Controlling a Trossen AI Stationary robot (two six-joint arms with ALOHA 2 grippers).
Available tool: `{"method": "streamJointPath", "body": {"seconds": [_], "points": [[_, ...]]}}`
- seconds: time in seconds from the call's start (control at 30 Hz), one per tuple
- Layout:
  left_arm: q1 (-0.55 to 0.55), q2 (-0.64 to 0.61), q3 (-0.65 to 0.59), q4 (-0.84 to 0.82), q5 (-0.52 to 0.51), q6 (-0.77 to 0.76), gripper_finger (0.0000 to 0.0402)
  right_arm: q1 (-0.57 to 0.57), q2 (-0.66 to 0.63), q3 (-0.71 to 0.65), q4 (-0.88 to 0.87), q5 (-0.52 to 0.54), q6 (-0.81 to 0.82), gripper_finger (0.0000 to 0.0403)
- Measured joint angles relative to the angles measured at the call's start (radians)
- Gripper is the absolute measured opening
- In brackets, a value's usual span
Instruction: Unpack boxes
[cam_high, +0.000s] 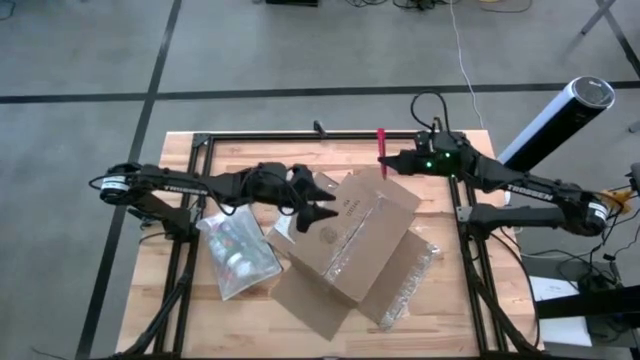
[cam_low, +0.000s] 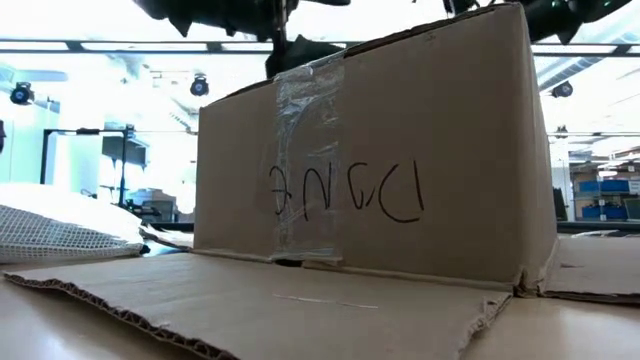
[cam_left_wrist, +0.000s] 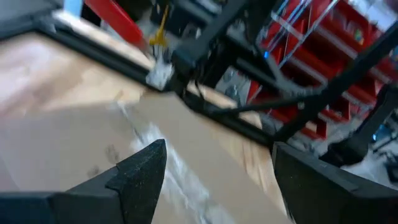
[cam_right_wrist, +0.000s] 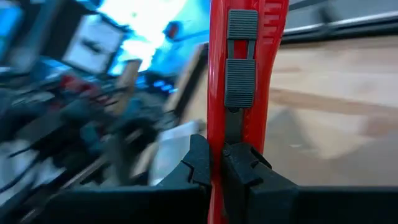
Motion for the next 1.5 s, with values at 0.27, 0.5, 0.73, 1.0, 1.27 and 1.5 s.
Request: {"method": "streamJointPath", "body": {"seconds": [0.27, 0.5, 0.73, 1.0, 1.27, 1.5], "points": [[0.119, 0.002, 0.000, 0.164, 0.071, -0.042, 0.0274, 0.170, 0.048, 0.000, 0.125, 0.012, 0.012, 0.0000], [0.213, 0.046, 0.000, 0.197, 0.198, -0.321, 0.0274, 0.245, 0.128, 0.000, 0.140, 0.072, 0.004, 0.0000], [0.214, 0.074, 0.000, 0.198, 0.161, -0.401, 0.0275, 0.265, 0.219, 0.000, 0.243, 0.073, -0.006, 0.0000], [0.213, 0.099, 0.000, 0.196, 0.122, -0.505, 0.0275, 0.264, 0.331, 0.057, 0.256, 0.091, -0.027, 0.0000], [0.213, 0.099, 0.000, 0.119, 0.022, -0.533, 0.0275, 0.264, 0.448, 0.148, 0.255, 0.090, -0.070, 0.0000], [0.212, 0.099, 0.000, 0.018, -0.012, -0.548, 0.0275, 0.264, 0.498, 0.223, 0.195, 0.091, -0.126, 0.0000]]}}
